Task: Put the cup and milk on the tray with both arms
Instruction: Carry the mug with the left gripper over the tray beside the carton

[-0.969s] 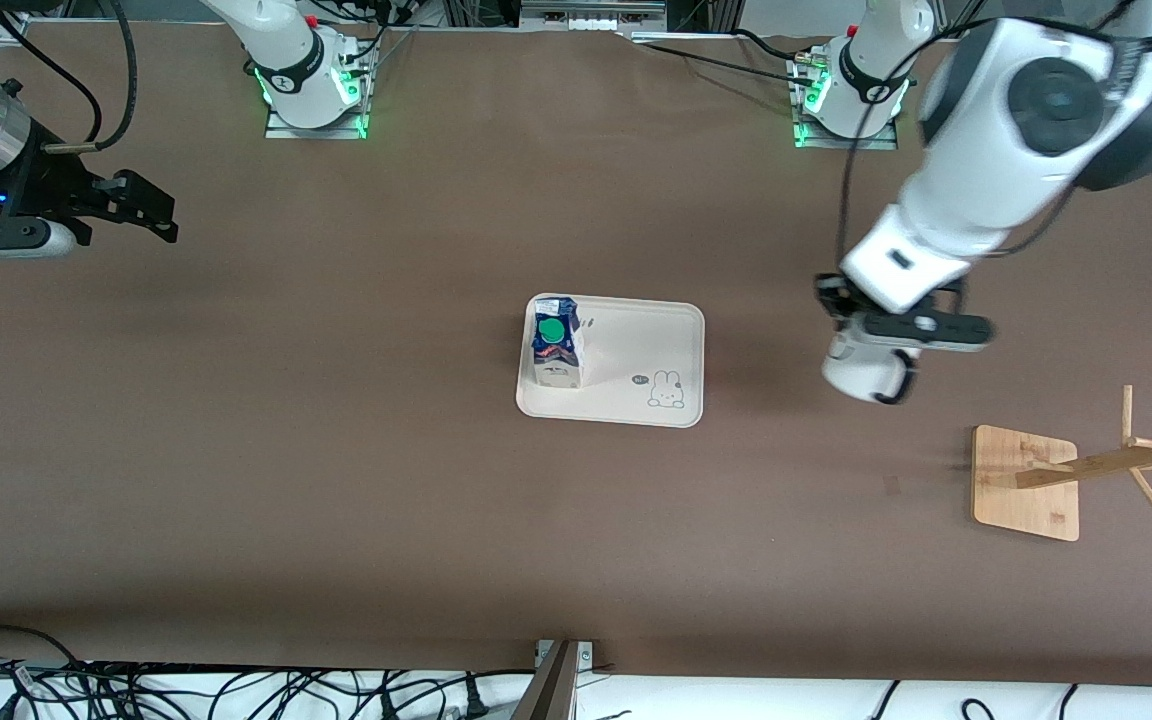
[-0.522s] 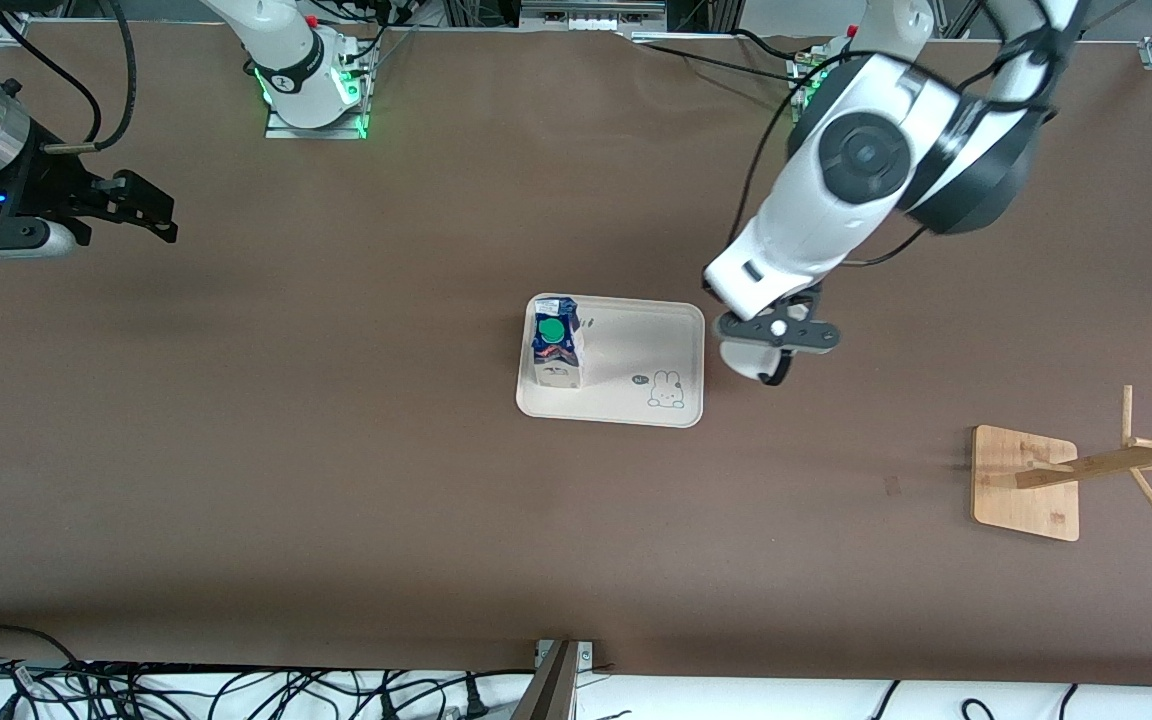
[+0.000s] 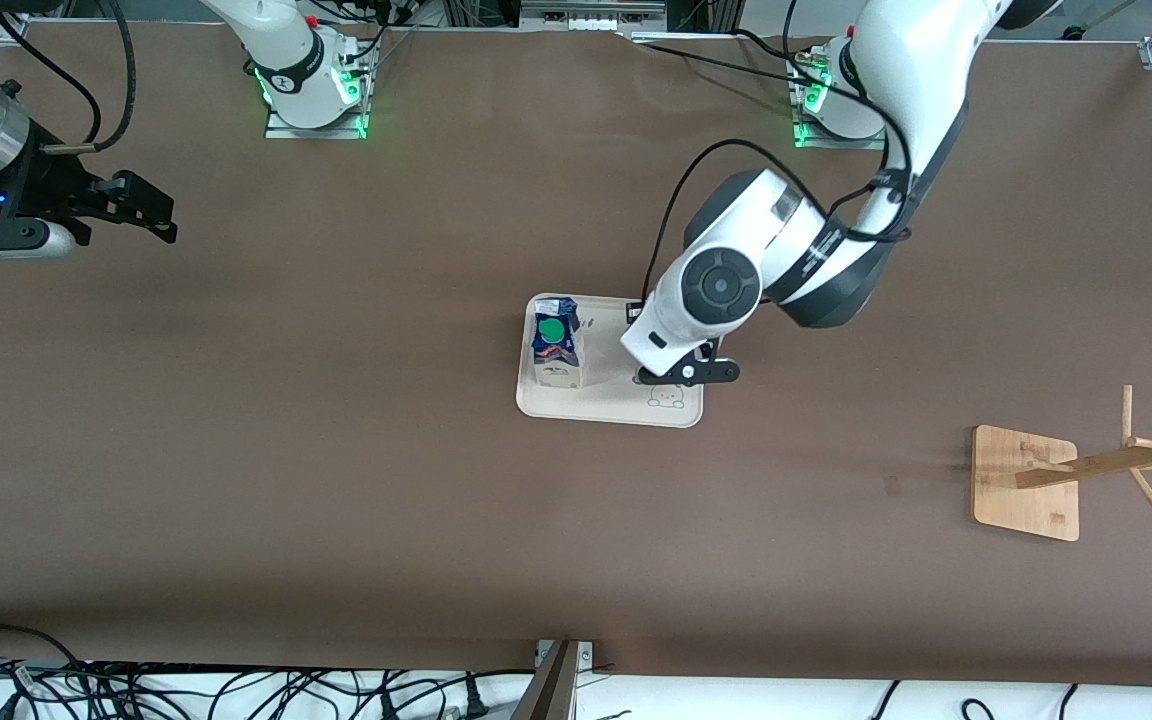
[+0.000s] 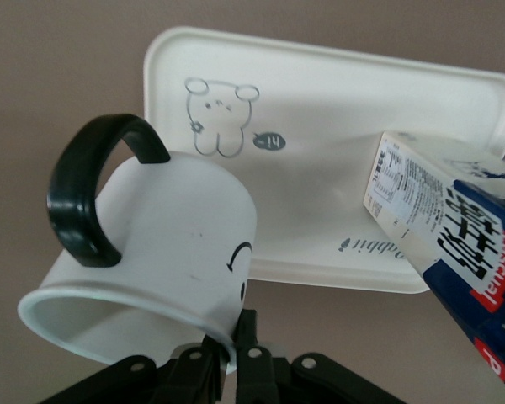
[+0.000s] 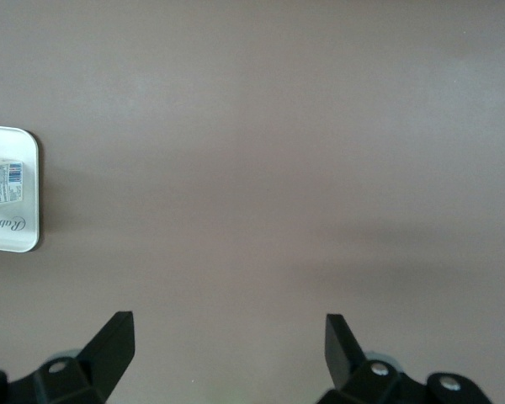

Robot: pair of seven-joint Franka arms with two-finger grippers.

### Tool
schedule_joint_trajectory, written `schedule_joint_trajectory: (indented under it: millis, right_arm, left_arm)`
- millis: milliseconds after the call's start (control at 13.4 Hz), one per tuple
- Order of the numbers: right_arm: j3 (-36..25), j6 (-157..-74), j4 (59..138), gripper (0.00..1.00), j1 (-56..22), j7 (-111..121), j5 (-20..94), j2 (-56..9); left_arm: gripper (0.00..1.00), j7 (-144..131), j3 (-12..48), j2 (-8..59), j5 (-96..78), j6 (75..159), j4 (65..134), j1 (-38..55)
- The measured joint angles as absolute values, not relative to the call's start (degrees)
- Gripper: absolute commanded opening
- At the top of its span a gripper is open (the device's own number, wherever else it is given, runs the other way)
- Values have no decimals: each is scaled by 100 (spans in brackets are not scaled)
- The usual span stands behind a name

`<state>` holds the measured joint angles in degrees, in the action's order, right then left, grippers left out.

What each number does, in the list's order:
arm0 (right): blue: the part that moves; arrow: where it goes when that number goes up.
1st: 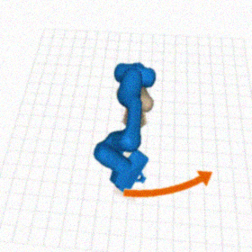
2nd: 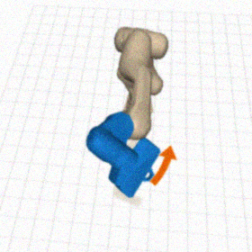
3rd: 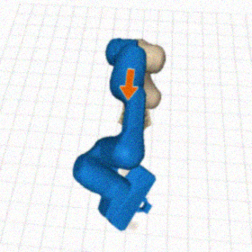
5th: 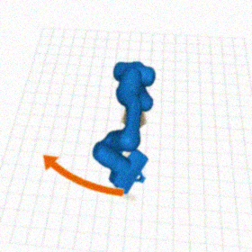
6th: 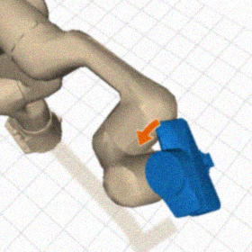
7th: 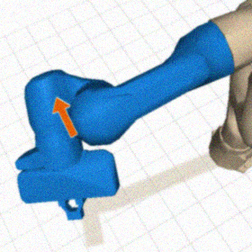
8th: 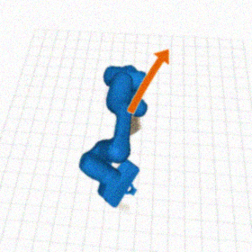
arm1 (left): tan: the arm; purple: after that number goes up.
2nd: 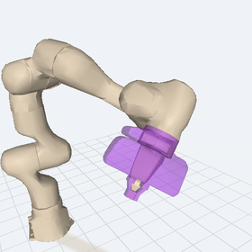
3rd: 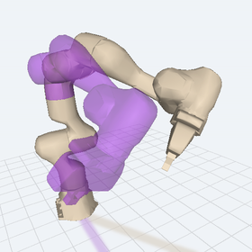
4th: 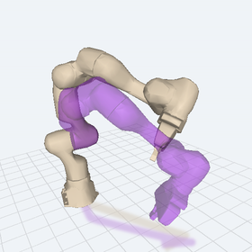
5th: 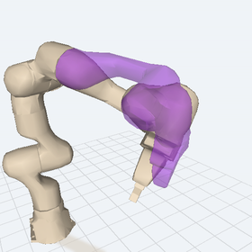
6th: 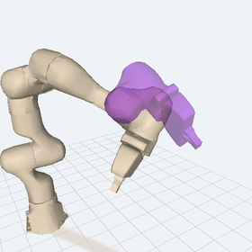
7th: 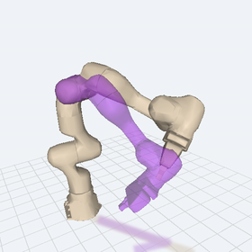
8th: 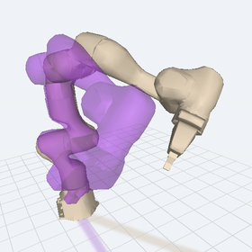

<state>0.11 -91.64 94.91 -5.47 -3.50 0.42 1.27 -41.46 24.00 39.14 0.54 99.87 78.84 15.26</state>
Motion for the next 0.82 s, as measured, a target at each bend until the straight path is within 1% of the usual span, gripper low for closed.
schedule_joint_trajectory:
  millis: [298,522,596,671,745,820]
  right_arm:
    - [7,-9164,9491,100,-546,-350,42,127]
    - [7,-9163,9491,100,-546,-350,42,126]
    - [5,-9163,9492,100,-546,-350,42,126]
    - [4,-9163,9491,100,-546,-350,42,127]
    - [5,-9163,9492,100,-546,-350,42,126]
    - [4,-9163,9491,100,-546,-350,42,127]
  left_arm:
    - [0,-4465,2384,4413,10,10129,7814,1957]
    - [0,-4465,2338,4597,152,10130,7805,1974]
    - [2,-4464,2326,4641,179,10131,7803,1970]
    - [96,-4464,2320,4680,191,10131,7803,1970]
    - [100,-4464,2321,4701,191,10129,7792,1971]
    - [100,-4457,2320,4704,230,10129,7786,1971]
